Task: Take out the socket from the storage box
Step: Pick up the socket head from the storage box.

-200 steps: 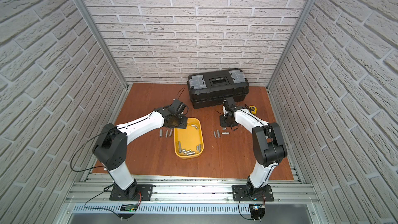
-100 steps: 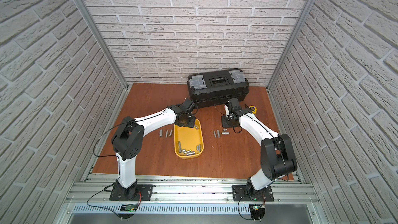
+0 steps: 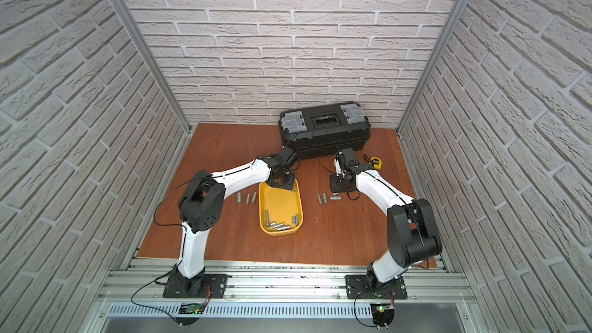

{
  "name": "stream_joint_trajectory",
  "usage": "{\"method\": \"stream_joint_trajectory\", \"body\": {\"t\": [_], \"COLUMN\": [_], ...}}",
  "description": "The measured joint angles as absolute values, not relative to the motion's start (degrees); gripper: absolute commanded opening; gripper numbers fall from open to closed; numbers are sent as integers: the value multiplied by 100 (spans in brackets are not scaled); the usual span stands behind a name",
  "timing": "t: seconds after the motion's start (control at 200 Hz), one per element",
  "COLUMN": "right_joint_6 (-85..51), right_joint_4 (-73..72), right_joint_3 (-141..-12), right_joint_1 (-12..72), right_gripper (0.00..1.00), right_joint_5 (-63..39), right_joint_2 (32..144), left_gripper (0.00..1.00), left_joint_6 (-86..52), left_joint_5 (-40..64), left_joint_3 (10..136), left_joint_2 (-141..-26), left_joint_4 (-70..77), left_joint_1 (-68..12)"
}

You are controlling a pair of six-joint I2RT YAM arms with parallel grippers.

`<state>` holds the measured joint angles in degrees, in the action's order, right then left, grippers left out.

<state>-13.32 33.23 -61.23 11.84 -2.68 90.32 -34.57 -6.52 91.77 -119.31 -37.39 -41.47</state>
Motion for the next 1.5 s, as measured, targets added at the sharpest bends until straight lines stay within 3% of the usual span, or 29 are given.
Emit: {"method": "stream_joint_trajectory", "body": {"t": [0.73, 1.495], "right_joint_6": [-1415, -1439], "right_joint_4": [3306, 3245], "right_joint_3": [-6029, -5966], "right_joint_1": [1184, 1184], "right_gripper": [38, 38], "right_joint_5": [-287, -336], "right_joint_2": [9032, 9032], "left_gripper": [41, 38], "left_joint_6": [-3450, -3404], "left_joint_5": [-784, -886], "left_joint_3": [9360, 9518], "left_joint_2": [-12221, -12464], "left_joint_4": [-3898, -3938], "left_joint_1": [-4180, -4257]}}
